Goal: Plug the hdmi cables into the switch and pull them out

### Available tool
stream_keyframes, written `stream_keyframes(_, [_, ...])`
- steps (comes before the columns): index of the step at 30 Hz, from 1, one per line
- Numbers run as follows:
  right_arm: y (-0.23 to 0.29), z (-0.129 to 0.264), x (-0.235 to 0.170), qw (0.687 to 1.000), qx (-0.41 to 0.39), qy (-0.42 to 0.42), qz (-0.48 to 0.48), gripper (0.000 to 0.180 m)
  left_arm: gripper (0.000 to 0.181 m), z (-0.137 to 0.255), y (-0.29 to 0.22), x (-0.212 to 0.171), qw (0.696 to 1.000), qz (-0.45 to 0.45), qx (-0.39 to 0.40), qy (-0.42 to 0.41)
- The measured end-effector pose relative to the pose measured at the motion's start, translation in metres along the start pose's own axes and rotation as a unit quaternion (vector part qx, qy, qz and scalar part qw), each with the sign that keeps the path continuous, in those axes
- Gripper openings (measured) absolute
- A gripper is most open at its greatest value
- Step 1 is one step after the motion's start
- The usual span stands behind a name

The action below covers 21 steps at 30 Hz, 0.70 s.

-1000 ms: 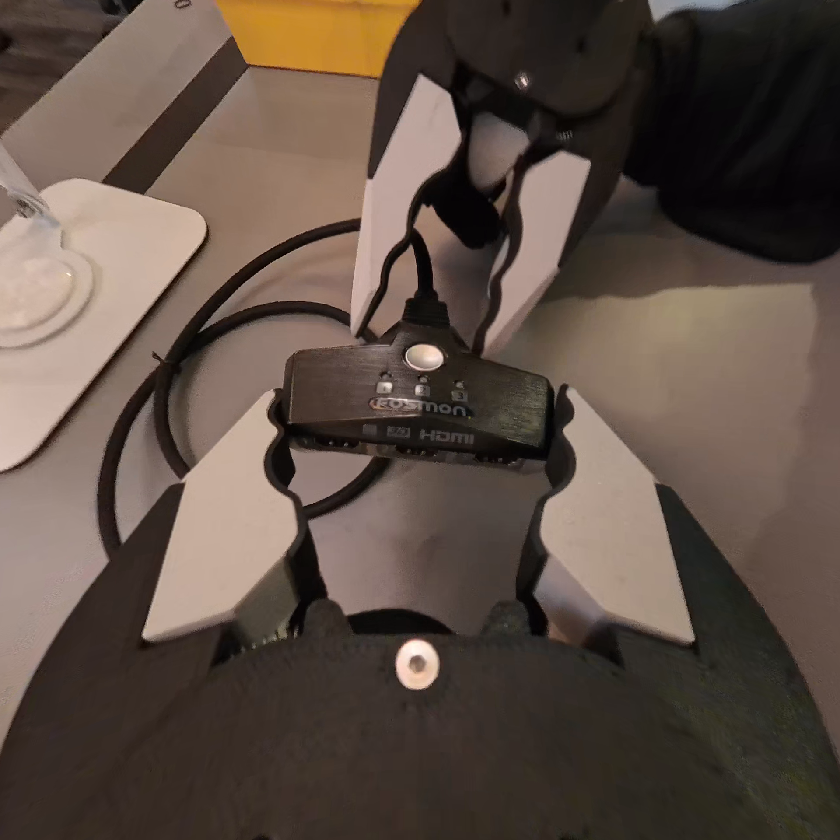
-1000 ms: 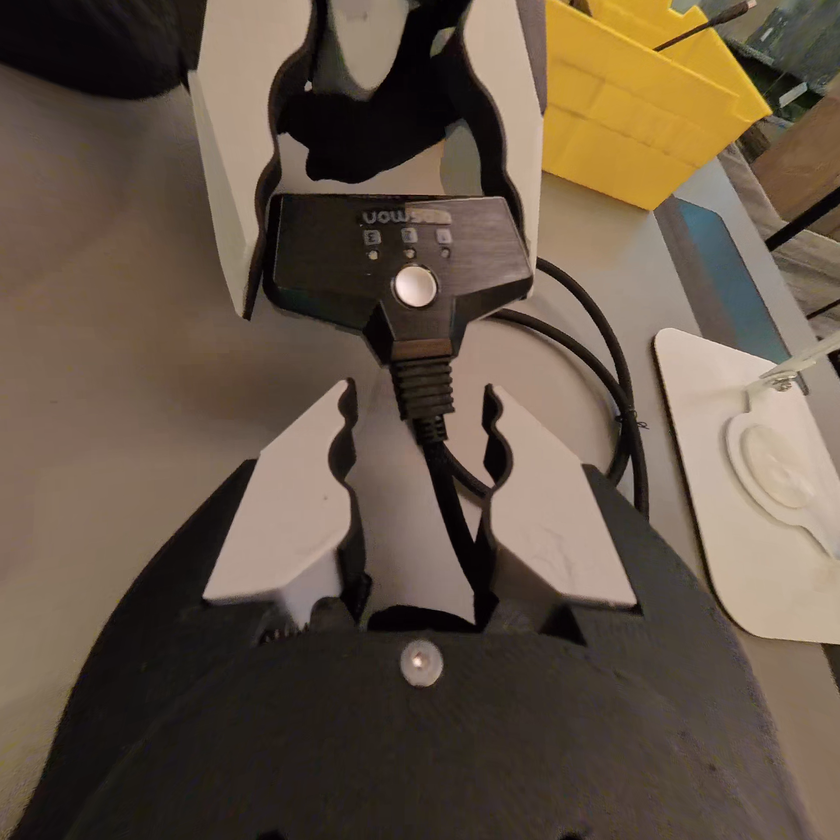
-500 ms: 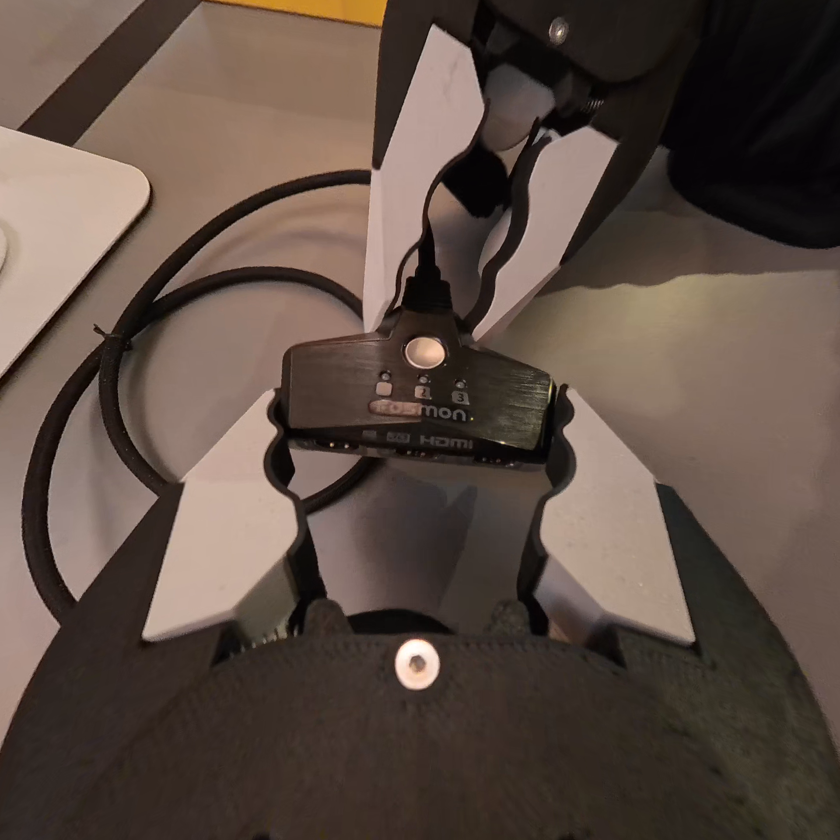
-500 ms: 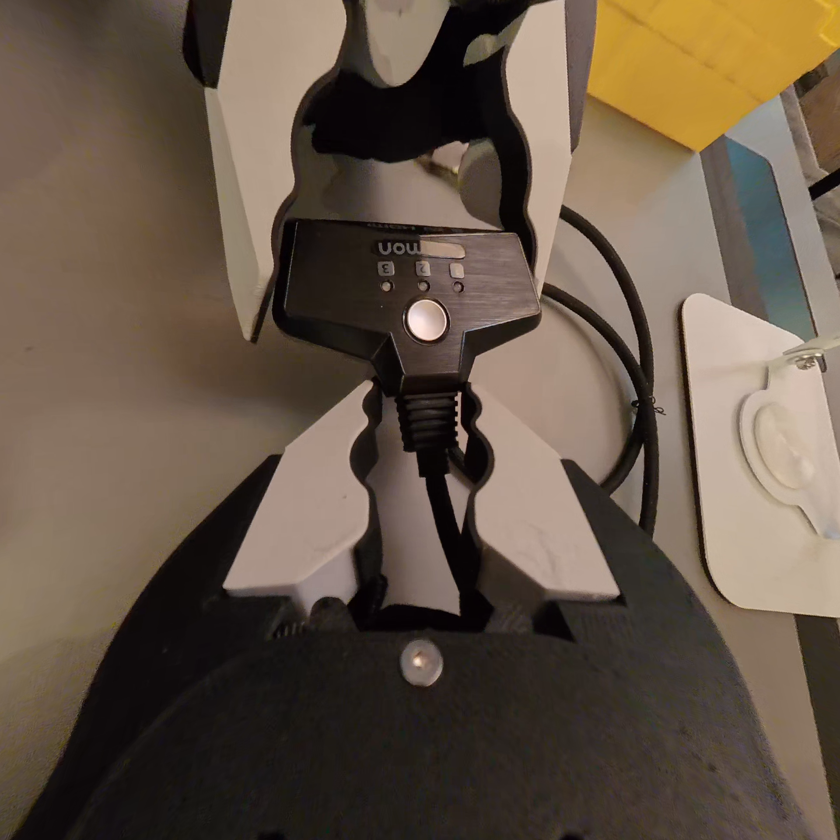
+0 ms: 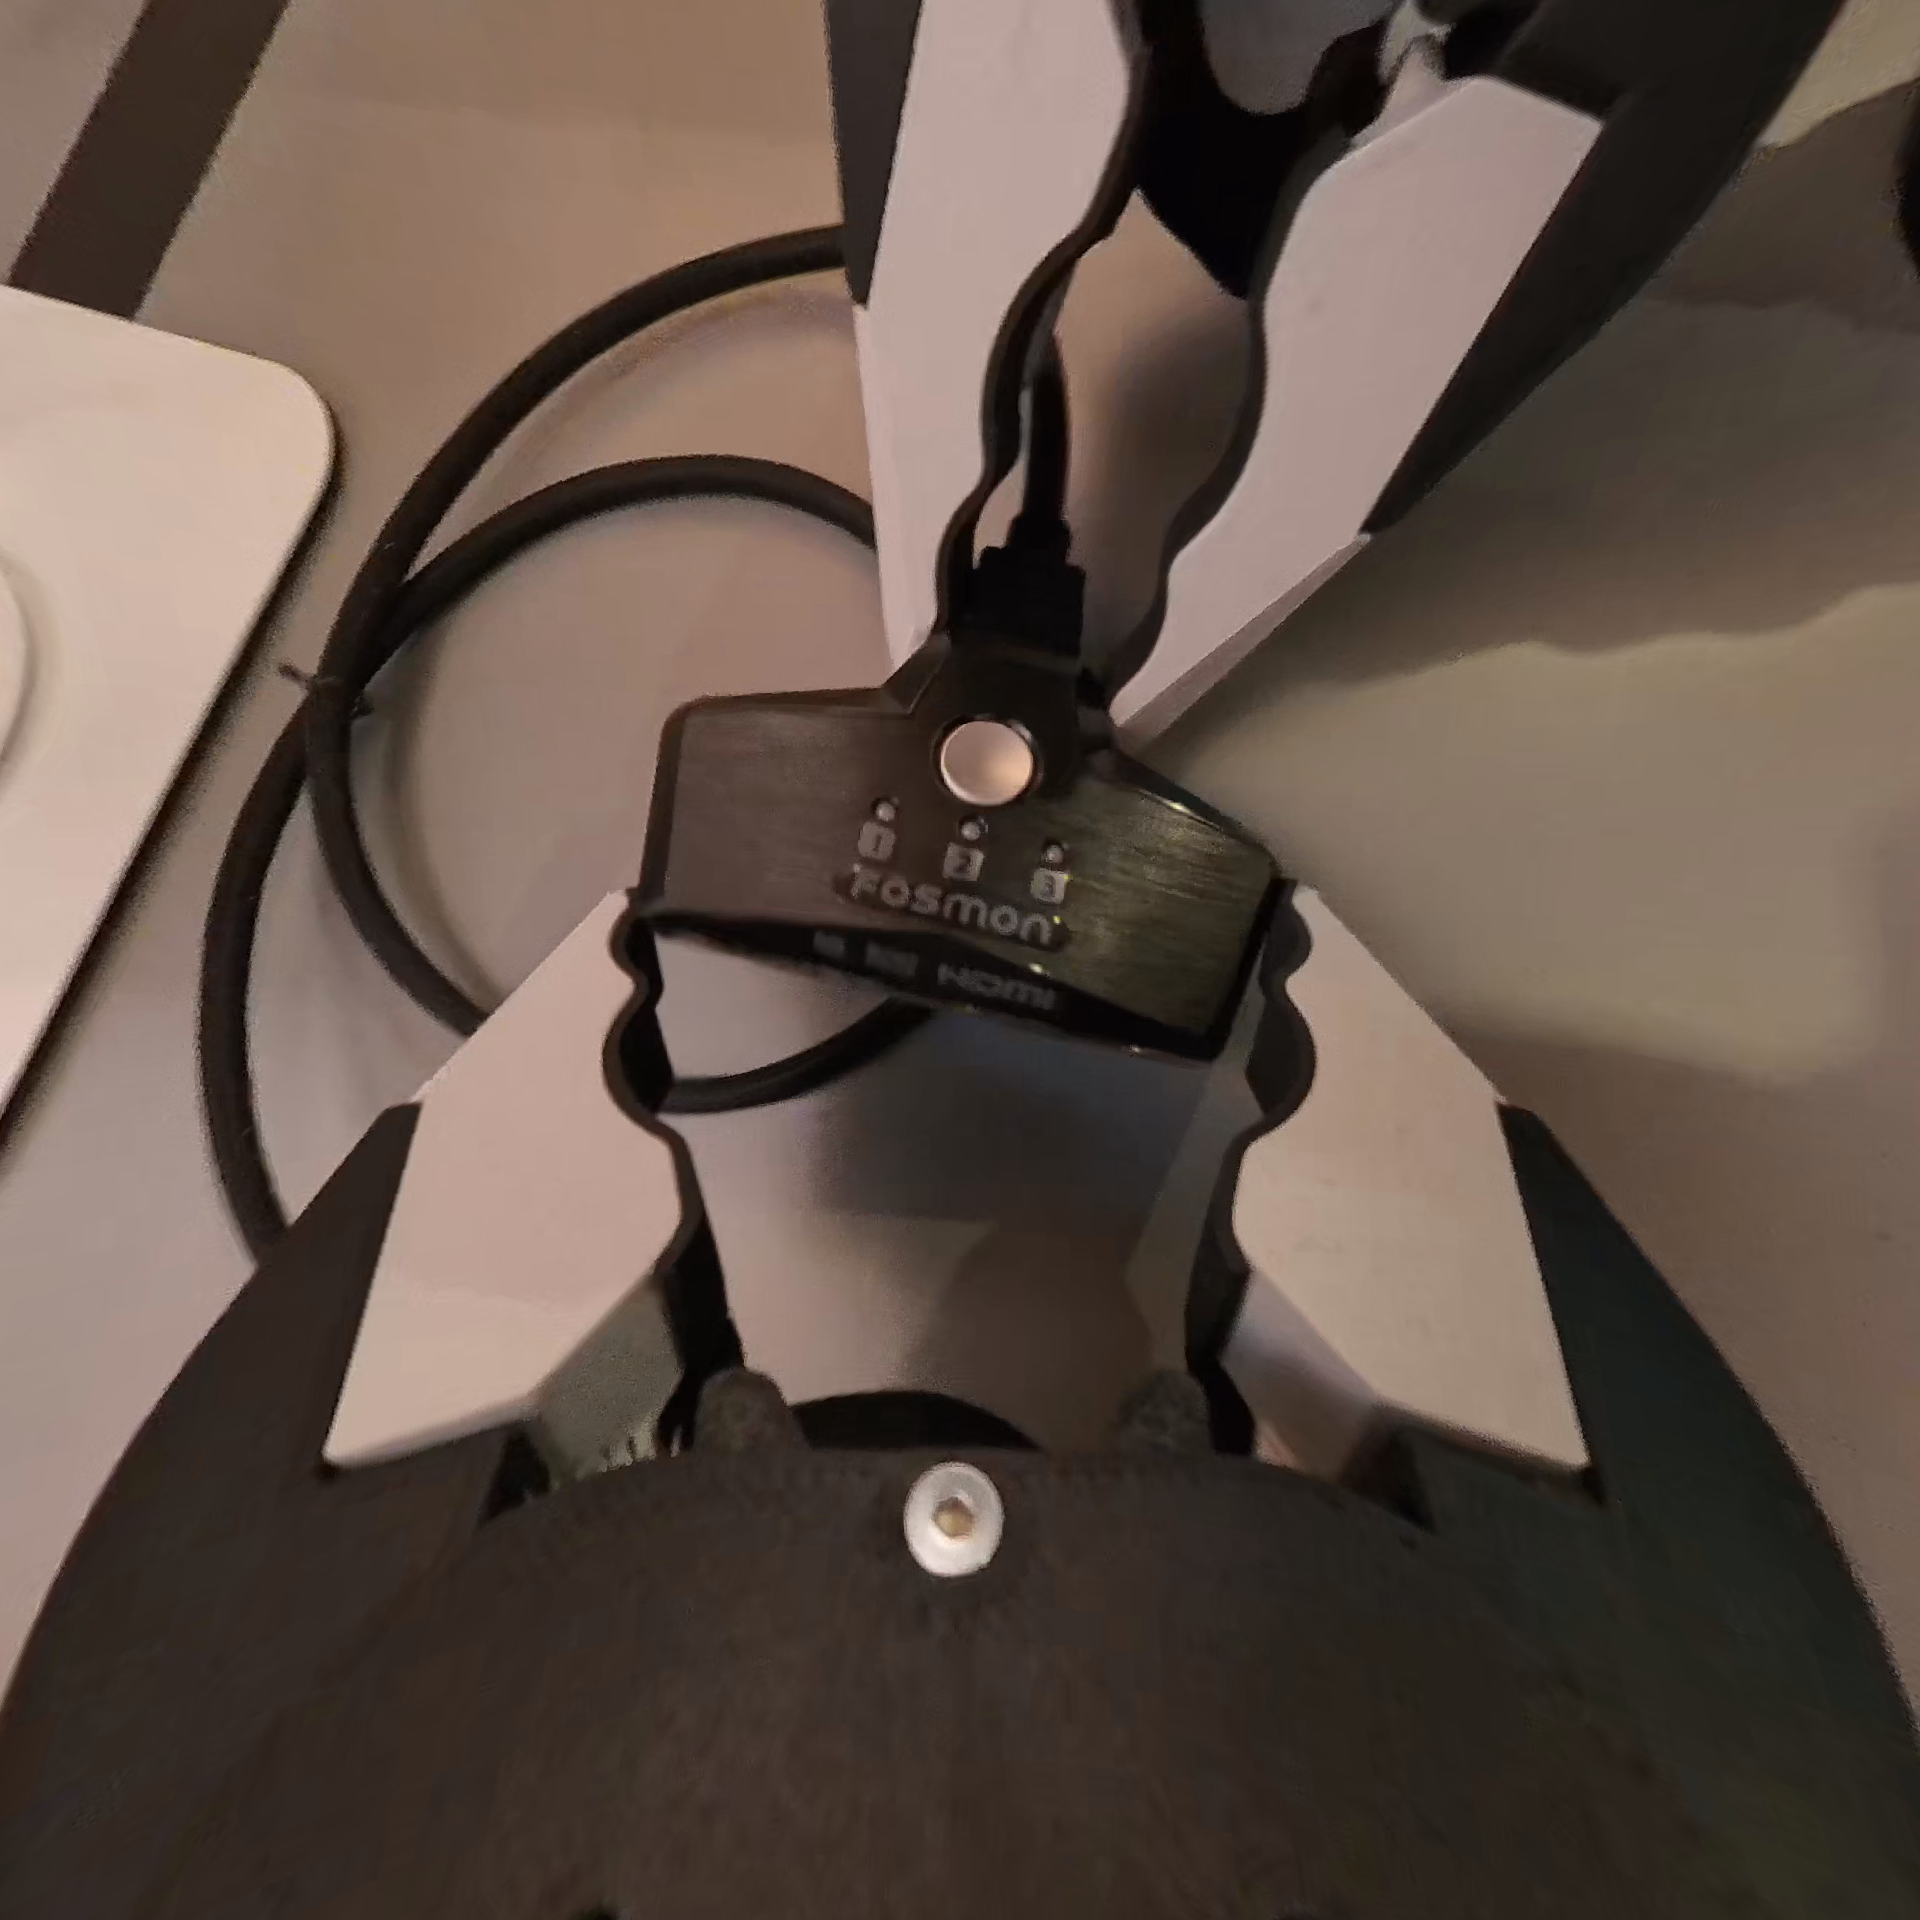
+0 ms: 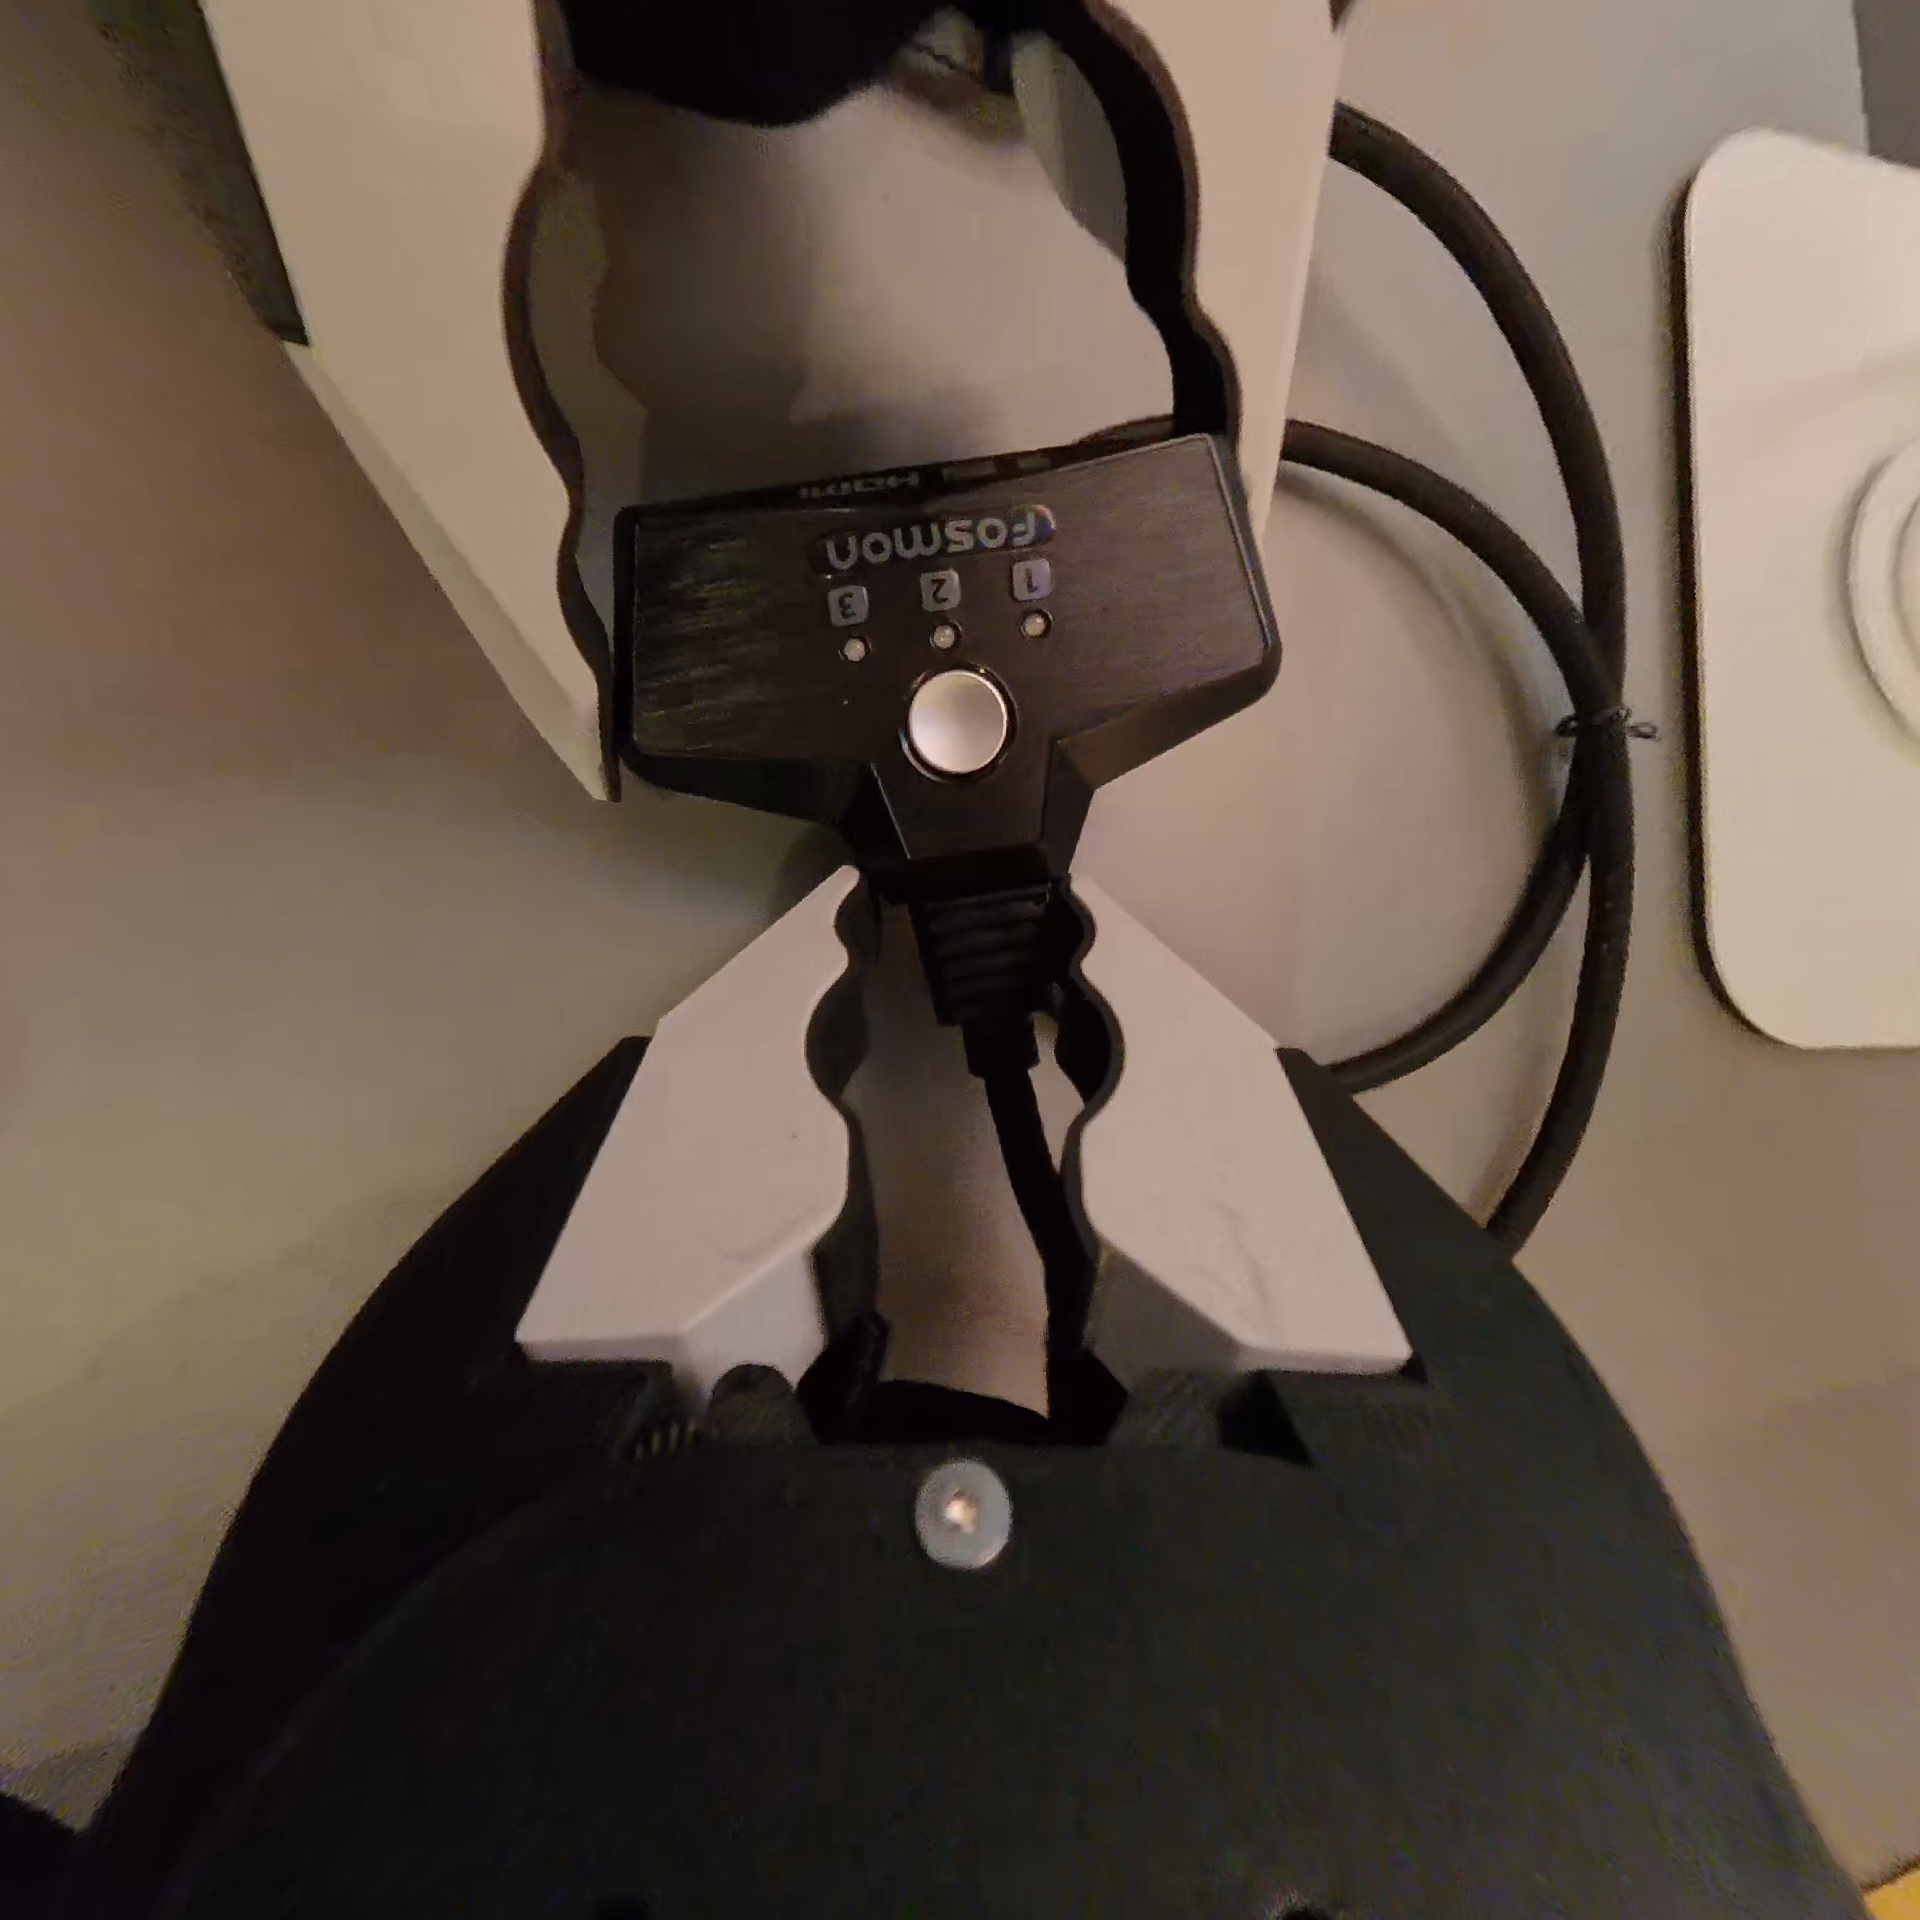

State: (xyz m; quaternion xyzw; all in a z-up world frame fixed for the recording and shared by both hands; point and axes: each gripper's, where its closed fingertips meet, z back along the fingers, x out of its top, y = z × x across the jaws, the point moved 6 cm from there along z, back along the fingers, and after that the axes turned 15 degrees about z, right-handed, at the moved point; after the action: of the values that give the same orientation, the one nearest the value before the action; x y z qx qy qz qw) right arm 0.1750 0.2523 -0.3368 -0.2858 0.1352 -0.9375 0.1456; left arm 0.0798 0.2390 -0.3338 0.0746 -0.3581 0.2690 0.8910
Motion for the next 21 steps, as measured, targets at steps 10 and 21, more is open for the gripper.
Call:
stream_keyframes(10, [0.003, -0.004, 0.006, 1.0, 0.004, -0.025, 0.015, 0.028, 0.1, 0.058, 0.012, -0.008, 0.997, 0.031, 0.057, -0.032])
stream_keyframes(21, [0.001, -0.005, 0.005, 0.998, 0.008, -0.063, -0.002, 0.049, 0.07, 0.193, 0.071, -0.038, 0.961, 0.136, 0.223, -0.088])
